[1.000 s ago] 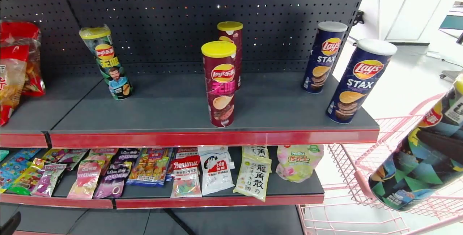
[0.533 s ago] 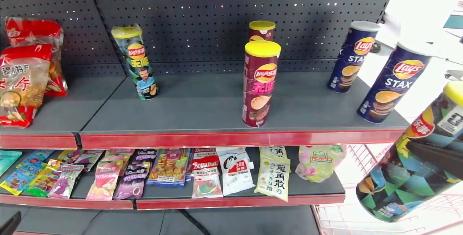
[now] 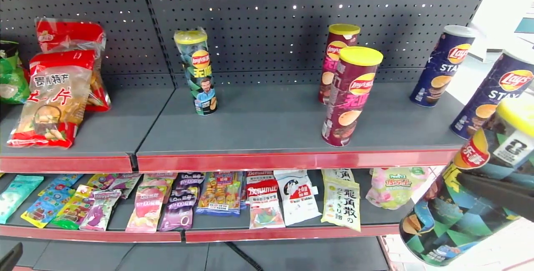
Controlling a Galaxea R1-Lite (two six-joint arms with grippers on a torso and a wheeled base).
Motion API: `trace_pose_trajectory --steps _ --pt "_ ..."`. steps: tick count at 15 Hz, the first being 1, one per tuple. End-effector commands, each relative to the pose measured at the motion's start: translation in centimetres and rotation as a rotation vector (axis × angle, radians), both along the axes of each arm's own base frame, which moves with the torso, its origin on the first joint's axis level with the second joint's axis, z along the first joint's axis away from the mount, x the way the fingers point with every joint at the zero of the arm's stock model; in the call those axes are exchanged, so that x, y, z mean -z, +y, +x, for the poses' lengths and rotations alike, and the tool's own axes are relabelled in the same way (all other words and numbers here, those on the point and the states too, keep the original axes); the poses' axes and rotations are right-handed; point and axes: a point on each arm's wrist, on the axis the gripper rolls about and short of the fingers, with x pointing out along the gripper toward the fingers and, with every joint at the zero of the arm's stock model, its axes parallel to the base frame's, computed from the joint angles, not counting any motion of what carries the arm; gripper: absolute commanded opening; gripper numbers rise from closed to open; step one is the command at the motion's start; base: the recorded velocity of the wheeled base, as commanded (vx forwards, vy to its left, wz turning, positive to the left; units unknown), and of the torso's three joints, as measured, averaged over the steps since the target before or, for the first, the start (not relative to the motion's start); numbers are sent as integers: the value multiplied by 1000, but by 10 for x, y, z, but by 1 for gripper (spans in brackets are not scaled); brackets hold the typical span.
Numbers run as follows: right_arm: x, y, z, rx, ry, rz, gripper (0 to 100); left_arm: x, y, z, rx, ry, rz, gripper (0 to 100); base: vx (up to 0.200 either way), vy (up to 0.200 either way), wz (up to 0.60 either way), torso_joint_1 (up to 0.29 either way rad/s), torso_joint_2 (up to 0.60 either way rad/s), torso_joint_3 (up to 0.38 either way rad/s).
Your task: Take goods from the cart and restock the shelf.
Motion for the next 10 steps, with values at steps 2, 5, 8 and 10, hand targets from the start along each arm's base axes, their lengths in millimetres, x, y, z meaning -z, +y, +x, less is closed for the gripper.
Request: trace_pose_trajectory --steps 2,5,8,10 --pt "1 2 2 -8 3 -7 0 0 0 0 0 0 1 100 0 200 0 5 2 2" --pt "1 5 -1 -46 -6 -19 0 0 0 0 0 0 1 100 0 200 0 4 -1 -2" --pt "2 8 -1 -74 -5 -27 0 0 0 0 1 -2 13 100 0 200 0 4 -1 -1" --pt "1 10 -2 -90 -10 -29 0 0 0 0 1 -2 13 100 0 200 0 2 2 2"
